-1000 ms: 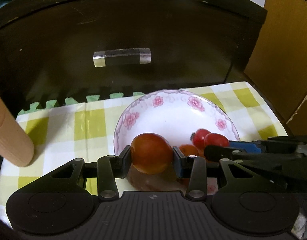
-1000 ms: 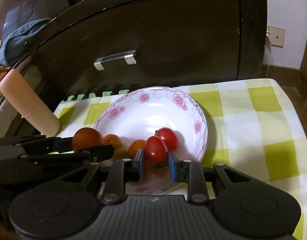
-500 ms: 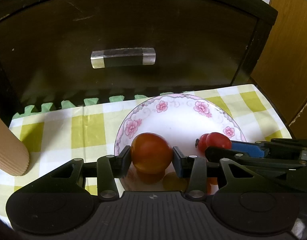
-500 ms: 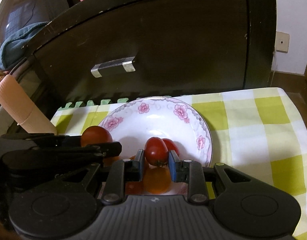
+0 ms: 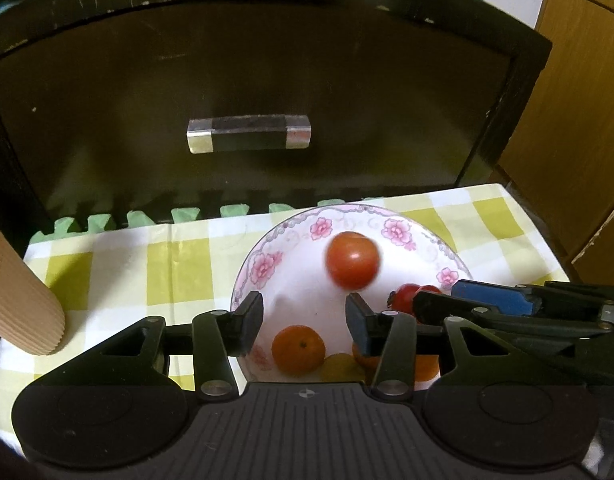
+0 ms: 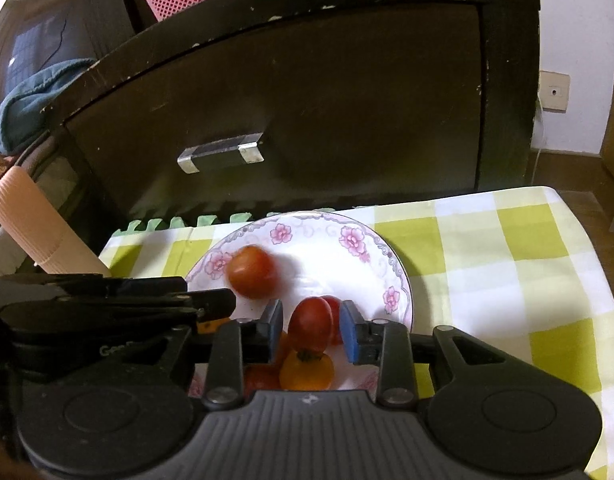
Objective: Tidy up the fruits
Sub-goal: 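Open the left tool dropping the large tomato while the right tool releases the cherry tomato into the bowl, then move both tools back toward the two kiwis on the cloth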
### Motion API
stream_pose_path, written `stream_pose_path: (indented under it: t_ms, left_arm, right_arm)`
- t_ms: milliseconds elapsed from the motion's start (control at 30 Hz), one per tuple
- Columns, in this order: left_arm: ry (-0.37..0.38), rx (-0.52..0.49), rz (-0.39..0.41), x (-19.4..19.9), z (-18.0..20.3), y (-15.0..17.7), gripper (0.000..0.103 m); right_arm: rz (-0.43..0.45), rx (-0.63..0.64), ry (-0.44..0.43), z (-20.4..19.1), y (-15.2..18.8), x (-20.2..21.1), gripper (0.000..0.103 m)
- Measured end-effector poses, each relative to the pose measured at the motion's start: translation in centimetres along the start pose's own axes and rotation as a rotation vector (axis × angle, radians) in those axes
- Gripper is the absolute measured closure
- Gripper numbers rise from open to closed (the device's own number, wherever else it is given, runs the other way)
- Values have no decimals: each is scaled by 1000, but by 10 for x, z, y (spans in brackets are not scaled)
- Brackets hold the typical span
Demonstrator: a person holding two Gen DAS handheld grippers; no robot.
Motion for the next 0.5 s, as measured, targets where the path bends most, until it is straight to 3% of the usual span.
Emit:
stream_pose_path:
  t_ms: [500]
  left_arm:
    - [5, -35, 32, 38, 4, 4, 41]
  right_arm:
    - [35, -34, 8, -3, -1, 34, 66]
Point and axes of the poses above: each gripper's, at about its wrist camera, not at the fingertips, and x roughly against the way its jaws point, z to its right, y to its underside, the point moved 6 cm from there along -x, roughly the way its jaws point, and after that the axes turned 2 degrees about -x, right-handed, at the moved point
